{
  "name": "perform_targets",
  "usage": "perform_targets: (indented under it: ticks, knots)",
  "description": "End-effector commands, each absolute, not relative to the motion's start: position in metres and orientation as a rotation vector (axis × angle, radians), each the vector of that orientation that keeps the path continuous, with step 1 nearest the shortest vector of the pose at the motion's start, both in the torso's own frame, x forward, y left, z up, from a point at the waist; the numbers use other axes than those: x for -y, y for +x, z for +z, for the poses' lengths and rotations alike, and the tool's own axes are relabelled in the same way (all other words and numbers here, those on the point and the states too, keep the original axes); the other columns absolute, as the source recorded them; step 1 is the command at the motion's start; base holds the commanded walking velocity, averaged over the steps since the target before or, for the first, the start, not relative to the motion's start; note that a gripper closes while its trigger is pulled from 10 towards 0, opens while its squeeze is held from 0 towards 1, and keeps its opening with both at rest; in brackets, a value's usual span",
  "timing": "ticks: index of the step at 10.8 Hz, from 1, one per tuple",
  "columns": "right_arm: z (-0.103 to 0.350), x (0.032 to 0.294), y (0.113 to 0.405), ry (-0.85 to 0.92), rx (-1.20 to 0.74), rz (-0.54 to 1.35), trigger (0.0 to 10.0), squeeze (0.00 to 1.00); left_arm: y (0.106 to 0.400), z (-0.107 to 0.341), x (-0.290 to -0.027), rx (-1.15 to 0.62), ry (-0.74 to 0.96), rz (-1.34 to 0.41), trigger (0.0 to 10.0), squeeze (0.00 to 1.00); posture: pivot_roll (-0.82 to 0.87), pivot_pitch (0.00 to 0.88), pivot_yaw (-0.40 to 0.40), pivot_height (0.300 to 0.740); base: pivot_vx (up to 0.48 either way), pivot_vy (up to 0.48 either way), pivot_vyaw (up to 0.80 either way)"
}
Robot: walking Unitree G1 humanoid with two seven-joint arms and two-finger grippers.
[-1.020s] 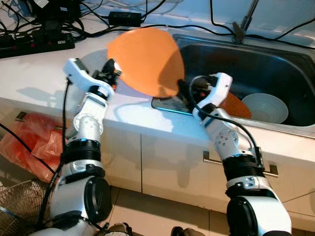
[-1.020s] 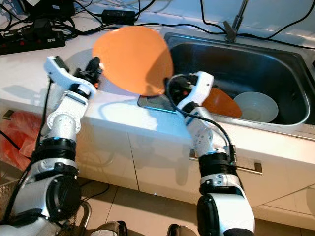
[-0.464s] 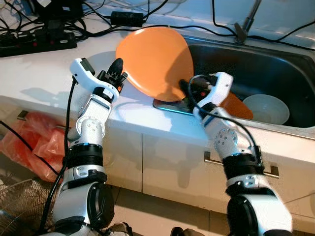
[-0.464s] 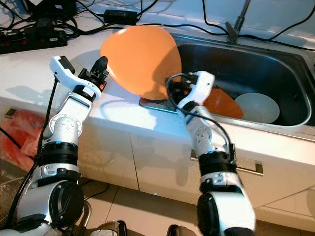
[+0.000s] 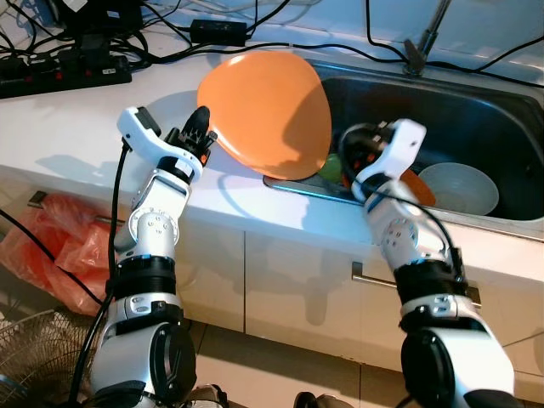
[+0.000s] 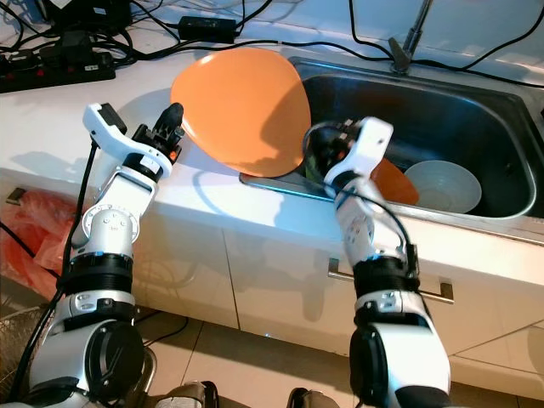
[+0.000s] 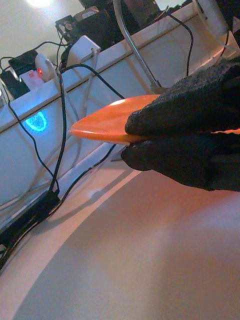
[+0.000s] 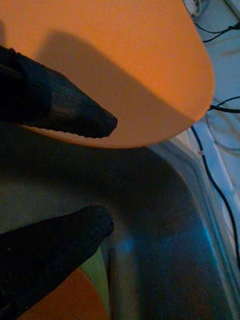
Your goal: Kitchen organization
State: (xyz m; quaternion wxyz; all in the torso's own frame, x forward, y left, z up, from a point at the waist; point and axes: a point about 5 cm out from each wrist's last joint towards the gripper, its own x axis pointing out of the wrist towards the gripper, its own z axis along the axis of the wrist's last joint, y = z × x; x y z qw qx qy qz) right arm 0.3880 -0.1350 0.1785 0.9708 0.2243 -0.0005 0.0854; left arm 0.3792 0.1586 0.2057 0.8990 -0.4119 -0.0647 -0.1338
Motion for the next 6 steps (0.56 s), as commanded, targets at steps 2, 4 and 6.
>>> perform_targets:
  ticks: [2, 4, 6]
  knots:
    - [0.1762, 0.1361, 0.3905, 0.492, -0.018, 0.168, 10.0, 0.00, 0.3775, 0.2156, -0.1556, 0.172, -0.853, -0.310, 10.0, 0.00, 0.06, 0.084, -0.059, 0.740, 0.000, 0.000, 0.00]
    - [0.1713, 0.1315, 0.3898, 0.539, -0.044, 0.199, 10.0, 0.00, 0.3764, 0.2168, -0.1589, 0.184, -0.857, -0.307, 10.0, 0.00, 0.06, 0.084, -0.061, 0.740, 0.000, 0.000, 0.00]
    - [0.1722, 0.1332, 0.3909, 0.553, -0.038, 0.193, 10.0, 0.00, 0.3755, 0.2210, -0.1608, 0.211, -0.883, -0.316, 10.0, 0.00, 0.06, 0.086, -0.064, 0.740, 0.000, 0.000, 0.00]
